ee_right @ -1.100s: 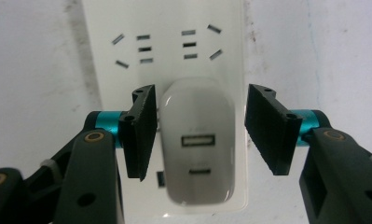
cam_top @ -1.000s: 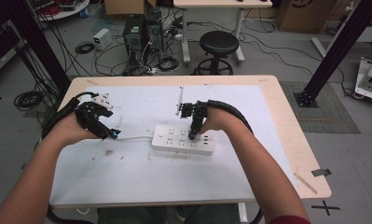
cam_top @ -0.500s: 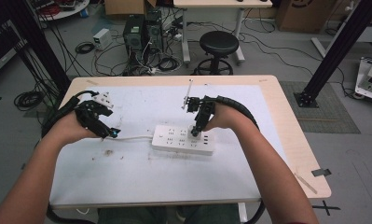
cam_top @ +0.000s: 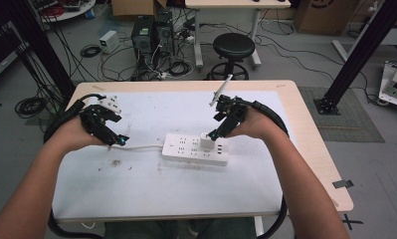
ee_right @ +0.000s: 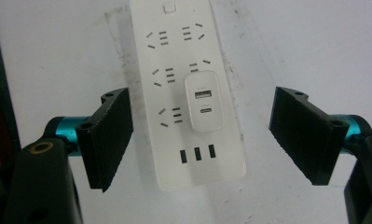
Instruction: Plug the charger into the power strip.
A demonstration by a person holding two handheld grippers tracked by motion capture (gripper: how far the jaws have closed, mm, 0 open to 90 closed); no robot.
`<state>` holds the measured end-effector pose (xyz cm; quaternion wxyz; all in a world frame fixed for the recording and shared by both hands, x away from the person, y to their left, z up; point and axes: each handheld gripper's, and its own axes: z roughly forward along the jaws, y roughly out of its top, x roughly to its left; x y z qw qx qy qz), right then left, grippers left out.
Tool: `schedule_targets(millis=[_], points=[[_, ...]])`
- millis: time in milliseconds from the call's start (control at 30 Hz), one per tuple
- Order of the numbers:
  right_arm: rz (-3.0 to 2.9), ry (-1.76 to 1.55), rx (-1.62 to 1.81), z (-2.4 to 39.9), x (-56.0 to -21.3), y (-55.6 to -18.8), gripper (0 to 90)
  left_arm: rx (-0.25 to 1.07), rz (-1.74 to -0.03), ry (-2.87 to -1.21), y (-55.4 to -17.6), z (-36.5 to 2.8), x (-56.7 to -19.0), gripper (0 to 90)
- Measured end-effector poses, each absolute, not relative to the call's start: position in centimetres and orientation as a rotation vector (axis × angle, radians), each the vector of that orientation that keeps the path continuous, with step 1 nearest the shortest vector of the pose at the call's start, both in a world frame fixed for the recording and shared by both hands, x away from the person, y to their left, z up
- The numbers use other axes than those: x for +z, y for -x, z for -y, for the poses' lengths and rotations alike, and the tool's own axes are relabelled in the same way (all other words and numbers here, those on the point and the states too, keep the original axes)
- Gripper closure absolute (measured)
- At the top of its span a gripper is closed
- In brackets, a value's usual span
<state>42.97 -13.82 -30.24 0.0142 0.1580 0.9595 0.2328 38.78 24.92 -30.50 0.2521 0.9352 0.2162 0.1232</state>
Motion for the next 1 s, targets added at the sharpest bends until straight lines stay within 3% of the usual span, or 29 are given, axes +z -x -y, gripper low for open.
schedule_targets(millis=[567, 1000], points=[[-2.831, -0.553, 1.094, 18.4, -29.2, -39.7, 17.3, 0.335, -0.527, -2.501, -37.8, -25.3, -29.6, 19.0], [-2.764, -0.633, 1.137, 19.9, -29.5, -40.2, 17.3, 0.353, -0.542, -2.487, -37.9, -25.7, -29.8, 19.0]])
